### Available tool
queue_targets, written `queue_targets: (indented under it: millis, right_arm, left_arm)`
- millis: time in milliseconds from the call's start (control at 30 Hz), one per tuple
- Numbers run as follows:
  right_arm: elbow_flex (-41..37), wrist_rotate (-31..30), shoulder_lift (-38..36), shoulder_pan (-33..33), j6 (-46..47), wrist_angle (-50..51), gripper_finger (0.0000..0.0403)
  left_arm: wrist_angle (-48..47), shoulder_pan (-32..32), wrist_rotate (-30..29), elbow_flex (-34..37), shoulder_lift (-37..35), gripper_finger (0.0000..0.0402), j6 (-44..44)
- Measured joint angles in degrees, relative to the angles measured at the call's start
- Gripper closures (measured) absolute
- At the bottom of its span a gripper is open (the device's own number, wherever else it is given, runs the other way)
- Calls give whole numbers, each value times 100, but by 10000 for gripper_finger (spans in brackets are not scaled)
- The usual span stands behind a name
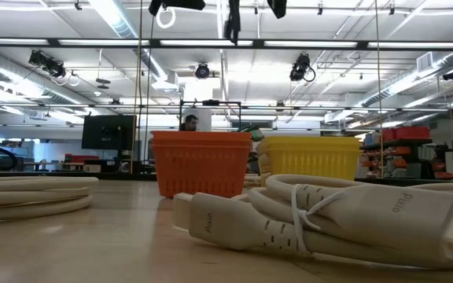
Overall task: Pick & Place USB Port
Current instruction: Put the purple charger cable into the orange basket
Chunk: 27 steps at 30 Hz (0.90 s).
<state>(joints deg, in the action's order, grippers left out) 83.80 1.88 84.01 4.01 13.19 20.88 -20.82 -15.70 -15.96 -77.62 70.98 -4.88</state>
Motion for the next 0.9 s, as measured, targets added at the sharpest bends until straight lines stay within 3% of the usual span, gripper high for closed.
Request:
queue_targets:
  millis: [367,700,900]
  right_arm:
    - [-1720,-260,9,-346,1348,-2198,394]
    - [-2665,-687,9,-771,2201,-2971,397]
    - [-2731,-724,76,-978,2394,-2879,398]
  left_arm:
    - [-12,-237,486,2,27,363,23]
    - [-13,-252,578,2,29,363,107]
    - [-11,-252,576,2,29,362,107]
